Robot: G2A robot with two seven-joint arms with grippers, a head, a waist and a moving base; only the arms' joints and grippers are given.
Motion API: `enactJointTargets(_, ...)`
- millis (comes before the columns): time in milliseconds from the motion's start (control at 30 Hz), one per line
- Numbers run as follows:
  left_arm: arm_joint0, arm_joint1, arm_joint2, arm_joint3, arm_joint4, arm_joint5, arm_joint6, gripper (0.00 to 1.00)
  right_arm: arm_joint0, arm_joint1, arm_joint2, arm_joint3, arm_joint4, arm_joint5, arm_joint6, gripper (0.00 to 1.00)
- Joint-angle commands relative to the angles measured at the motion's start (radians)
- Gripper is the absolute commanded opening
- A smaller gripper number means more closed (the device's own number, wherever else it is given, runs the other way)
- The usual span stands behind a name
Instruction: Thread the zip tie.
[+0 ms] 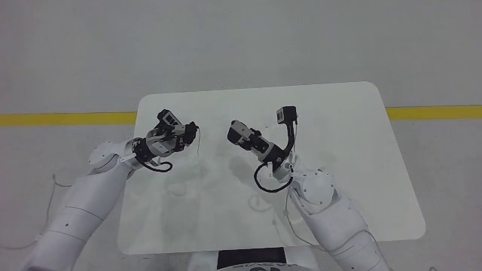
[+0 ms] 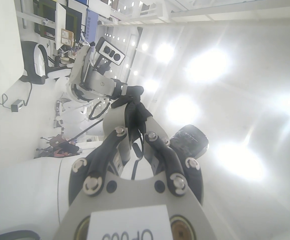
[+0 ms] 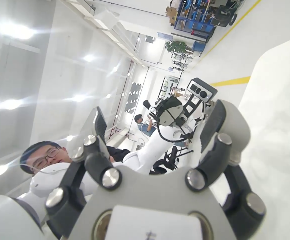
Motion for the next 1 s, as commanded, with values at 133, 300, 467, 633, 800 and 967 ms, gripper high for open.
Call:
enactJointTargets(133, 0.000, 0.000, 0.000, 0.000, 0.000, 0.000, 0.000, 0.00, 0.000, 0.000, 0.000, 0.000, 0.000, 0.000, 0.000, 1.00)
enactJointTargets(300, 0.002, -0.001, -0.002, -0.020, 0.012, -0.005, 0.028, 0.00, 0.001, 0.001, 0.002, -0.004, -0.013, 0.002, -0.009, 1.00)
enactJointTargets(467, 0.009, 0.001, -0.019, -0.033, 0.032, -0.003, 0.020, 0.00, 0.005, 0.008, 0.016, -0.026, -0.101, 0.000, -0.028, 1.00)
enactJointTargets(633, 0.014, 0.001, -0.028, -0.038, 0.038, 0.000, 0.018, 0.00, 0.010, 0.016, 0.025, -0.048, -0.182, 0.000, -0.036, 1.00)
enactJointTargets(800, 0.016, 0.000, -0.035, -0.039, 0.047, 0.003, 0.017, 0.00, 0.013, 0.025, 0.032, -0.058, -0.239, 0.000, -0.042, 1.00)
enactJointTargets(967, 0.016, -0.002, -0.041, -0.041, 0.053, 0.004, 0.016, 0.00, 0.012, 0.033, 0.038, -0.060, -0.257, 0.000, -0.049, 1.00)
